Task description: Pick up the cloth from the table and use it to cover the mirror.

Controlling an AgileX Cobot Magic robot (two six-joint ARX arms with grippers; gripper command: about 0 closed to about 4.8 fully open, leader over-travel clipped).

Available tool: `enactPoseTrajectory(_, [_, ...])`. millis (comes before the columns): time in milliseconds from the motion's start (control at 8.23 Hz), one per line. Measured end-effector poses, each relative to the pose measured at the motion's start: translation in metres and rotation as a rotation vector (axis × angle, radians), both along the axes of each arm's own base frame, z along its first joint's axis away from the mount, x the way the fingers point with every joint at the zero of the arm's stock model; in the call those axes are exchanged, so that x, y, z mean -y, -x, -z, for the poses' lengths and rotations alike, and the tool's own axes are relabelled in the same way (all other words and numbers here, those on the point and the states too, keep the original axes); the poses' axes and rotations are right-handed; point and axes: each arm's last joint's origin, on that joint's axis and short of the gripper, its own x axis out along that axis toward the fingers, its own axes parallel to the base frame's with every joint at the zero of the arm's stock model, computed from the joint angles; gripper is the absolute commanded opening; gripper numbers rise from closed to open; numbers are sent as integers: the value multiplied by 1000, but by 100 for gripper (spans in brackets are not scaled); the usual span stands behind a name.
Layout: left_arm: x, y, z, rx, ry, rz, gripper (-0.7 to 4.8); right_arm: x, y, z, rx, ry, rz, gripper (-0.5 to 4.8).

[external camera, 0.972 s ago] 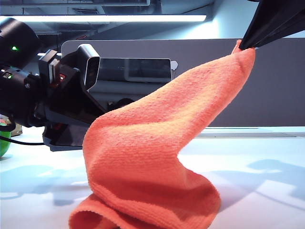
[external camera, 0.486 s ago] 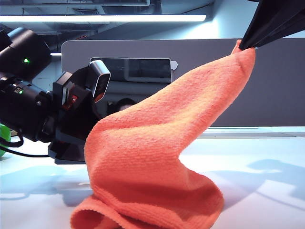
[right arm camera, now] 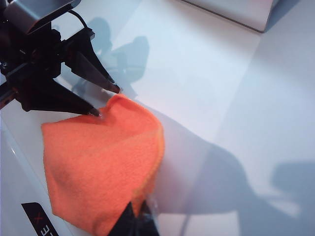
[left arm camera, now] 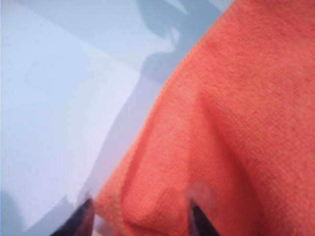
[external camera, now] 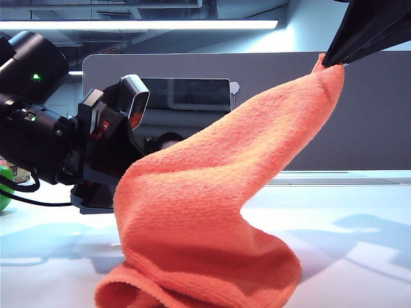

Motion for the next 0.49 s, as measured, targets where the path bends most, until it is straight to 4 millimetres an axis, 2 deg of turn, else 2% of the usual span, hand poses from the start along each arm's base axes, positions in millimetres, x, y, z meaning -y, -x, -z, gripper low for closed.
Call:
enactPoseTrajectory(121, [0,0,0,2,-4,-6,274,0,0,0,-3,-11,-9,-6])
enactPoseTrajectory(486, [0,-1,1,13,-26,-34,274,0,0,0,-5,-15,-12,-6])
